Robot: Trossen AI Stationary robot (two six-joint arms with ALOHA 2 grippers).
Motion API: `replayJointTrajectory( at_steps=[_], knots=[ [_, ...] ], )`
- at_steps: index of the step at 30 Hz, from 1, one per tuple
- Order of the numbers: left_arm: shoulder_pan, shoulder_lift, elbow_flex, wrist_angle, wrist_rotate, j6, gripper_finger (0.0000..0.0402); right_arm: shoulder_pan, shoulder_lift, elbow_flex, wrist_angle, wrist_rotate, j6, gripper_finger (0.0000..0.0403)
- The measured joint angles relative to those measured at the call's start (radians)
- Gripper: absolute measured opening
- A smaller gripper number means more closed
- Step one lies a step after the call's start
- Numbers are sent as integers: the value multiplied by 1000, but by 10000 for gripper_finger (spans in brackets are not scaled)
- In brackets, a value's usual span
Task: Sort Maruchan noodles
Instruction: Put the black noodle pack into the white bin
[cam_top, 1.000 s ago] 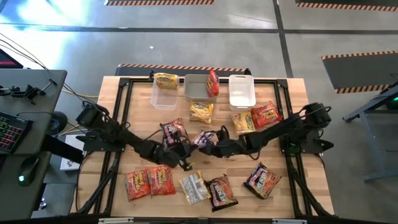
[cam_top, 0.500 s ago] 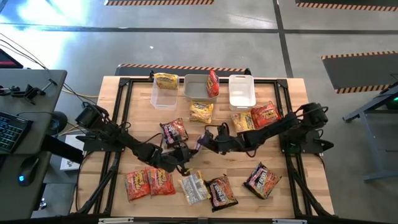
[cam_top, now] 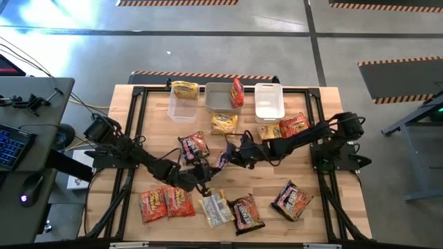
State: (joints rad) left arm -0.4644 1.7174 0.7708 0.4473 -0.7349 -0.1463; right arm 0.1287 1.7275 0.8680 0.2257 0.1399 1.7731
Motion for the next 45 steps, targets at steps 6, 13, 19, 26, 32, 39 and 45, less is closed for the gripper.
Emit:
replayJointTrajectory(
  at_steps=[6,13,19,26,32,39,45],
  knots=[
    [6,0,0,12,0,1,0,-19,0,0,12,-38,38,291],
    [19,64,30,21,2,15,0,12,23,1,51,-22,109,291],
    [10,142,94,-12,-8,54,0,21,81,1,112,-60,135,291],
    [-1,144,107,-25,-61,43,0,24,84,2,131,-32,64,273],
    [-5,143,107,-16,-56,44,14,43,84,2,129,34,23,206],
    [-29,125,106,-27,-34,79,59,39,84,2,134,52,-111,103],
    [-48,41,106,-108,-33,96,97,26,84,2,141,58,-270,38]
  ],
)
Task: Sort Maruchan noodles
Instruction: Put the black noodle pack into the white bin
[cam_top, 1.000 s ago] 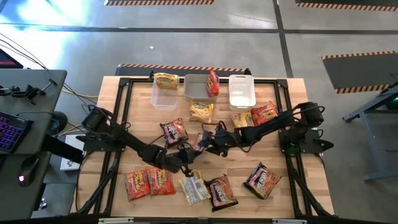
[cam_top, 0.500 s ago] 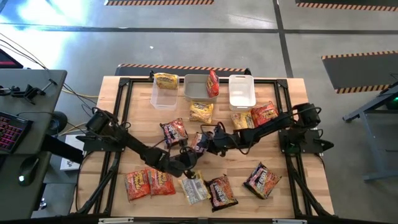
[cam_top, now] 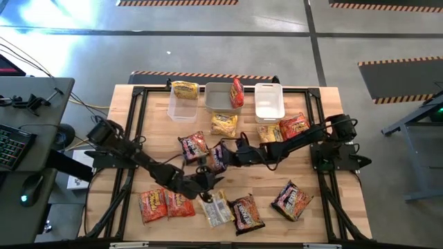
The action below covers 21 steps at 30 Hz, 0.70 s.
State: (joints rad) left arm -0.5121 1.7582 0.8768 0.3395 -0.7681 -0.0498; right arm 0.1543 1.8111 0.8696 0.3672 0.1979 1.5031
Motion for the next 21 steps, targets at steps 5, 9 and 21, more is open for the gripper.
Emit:
replayJointTrajectory(
  at_steps=[5,9,21],
  knots=[
    [-8,-70,-30,-82,-6,2,97,-8,0,0,2,-42,-121,7],
    [-8,-150,-131,-82,-8,-72,78,-28,-4,0,0,-96,-239,3],
    [9,-309,-391,82,66,-239,12,-131,-8,11,-21,-341,-431,91]
  ],
)
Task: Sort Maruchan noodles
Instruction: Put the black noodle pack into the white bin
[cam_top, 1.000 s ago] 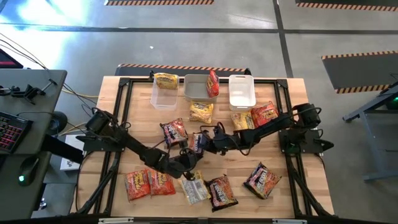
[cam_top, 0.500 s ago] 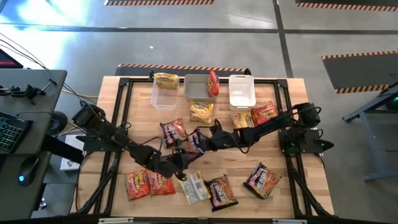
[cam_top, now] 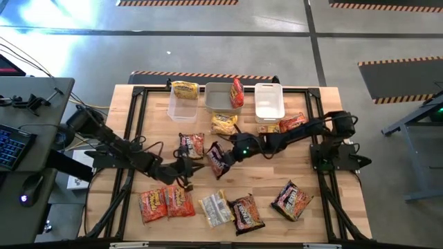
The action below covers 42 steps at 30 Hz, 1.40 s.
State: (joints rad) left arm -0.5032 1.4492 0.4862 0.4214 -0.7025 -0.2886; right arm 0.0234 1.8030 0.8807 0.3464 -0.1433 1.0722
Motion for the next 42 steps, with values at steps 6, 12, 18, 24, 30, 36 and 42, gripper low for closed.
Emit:
replayJointTrajectory(
  at_steps=[6,12,18,24,30,36,42],
  knots=[
    [26,69,1,42,93,-8,8,-34,2,59,-55,-64,-20,218],
    [48,111,1,63,100,2,7,-49,24,116,-155,-77,-55,253],
    [65,112,1,72,143,11,7,-47,106,190,-205,-143,-106,246],
    [62,112,1,64,143,13,7,-47,163,278,-241,-160,-146,233],
    [57,113,1,48,133,3,7,-47,162,284,-254,-106,-74,182],
    [57,113,1,17,143,-27,7,-29,162,284,-254,-103,3,138],
    [57,113,1,15,143,-43,7,9,162,284,-247,-110,88,177]
  ],
)
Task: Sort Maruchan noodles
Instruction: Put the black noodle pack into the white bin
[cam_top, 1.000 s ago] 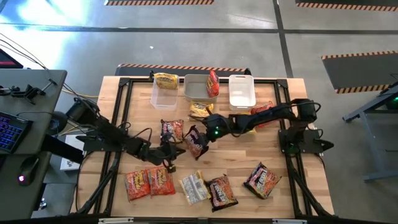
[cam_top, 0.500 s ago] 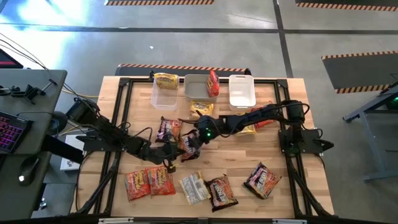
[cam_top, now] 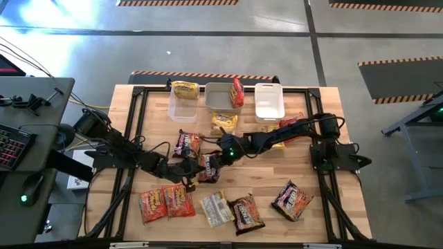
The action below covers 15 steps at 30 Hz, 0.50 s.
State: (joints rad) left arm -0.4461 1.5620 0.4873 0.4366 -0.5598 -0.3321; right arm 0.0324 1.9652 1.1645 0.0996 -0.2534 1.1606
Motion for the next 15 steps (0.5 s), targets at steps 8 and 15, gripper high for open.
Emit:
replayJointTrajectory(
  at_steps=[8,15],
  knots=[
    [-35,0,0,-43,54,-15,7,36,0,0,2,21,67,247],
    [-84,-44,2,-250,24,-113,7,32,0,0,0,43,11,249]
  ],
)
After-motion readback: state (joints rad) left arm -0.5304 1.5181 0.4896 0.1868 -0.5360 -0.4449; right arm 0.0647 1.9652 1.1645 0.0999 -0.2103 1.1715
